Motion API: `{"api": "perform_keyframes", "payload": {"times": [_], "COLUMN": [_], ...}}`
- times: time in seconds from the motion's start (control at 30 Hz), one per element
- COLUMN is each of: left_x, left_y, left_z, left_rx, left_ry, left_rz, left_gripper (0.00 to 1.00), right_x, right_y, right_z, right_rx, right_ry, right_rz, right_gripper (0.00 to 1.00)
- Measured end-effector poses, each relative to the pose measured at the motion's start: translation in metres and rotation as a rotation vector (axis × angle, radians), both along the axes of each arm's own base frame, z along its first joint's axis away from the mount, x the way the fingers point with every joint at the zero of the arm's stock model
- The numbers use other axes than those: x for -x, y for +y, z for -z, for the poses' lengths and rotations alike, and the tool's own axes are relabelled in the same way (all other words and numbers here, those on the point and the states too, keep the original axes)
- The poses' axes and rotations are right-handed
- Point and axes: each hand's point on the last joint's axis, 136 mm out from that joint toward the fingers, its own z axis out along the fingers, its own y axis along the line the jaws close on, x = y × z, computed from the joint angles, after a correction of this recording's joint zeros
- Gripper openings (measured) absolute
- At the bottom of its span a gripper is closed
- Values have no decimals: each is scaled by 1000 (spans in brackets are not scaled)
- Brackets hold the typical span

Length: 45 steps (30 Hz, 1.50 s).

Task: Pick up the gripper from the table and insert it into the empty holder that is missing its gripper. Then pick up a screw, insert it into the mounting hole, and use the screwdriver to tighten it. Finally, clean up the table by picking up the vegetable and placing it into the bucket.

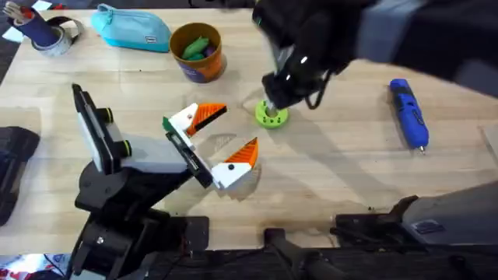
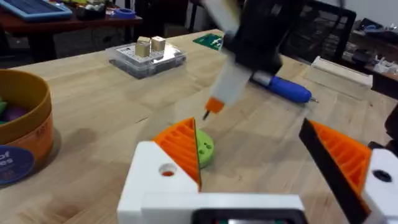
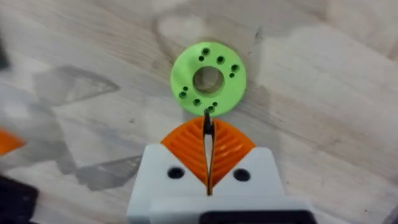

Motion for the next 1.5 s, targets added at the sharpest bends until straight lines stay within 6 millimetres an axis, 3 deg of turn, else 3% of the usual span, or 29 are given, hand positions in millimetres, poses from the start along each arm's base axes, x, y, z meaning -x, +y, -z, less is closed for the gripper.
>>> {"api": "perform_keyframes", "payload": {"times": [0.13, 0.27, 0.63, 0.97, 1.13, 1.27, 1.4, 1.5], "left_x": [0, 0, 0, 0, 0, 0, 0, 0], "left_y": [0, 0, 0, 0, 0, 0, 0, 0], "left_z": [0, 0, 0, 0, 0, 0, 0, 0], "left_rx": [0, 0, 0, 0, 0, 0, 0, 0], "left_ry": [0, 0, 0, 0, 0, 0, 0, 0], "left_rz": [0, 0, 0, 0, 0, 0, 0, 0], "left_gripper": [991, 991, 991, 991, 991, 991, 991, 991], "right_x": [2, 10, 27, 27, 24, 23, 28, 35], "right_y": [-2, -8, 0, 9, 21, 38, 64, 85], "right_z": [-40, -55, -67, -70, -83, -113, -139, -140], "right_rx": [-60, -85, -187, -228, -262, -316, -354, -339], "right_ry": [-67, -77, -16, -17, -54, -109, -139, -112], "right_rz": [11, 40, 87, 73, 34, -9, -78, -132], "right_gripper": [7, 6, 6, 6, 6, 6, 6, 6]}}
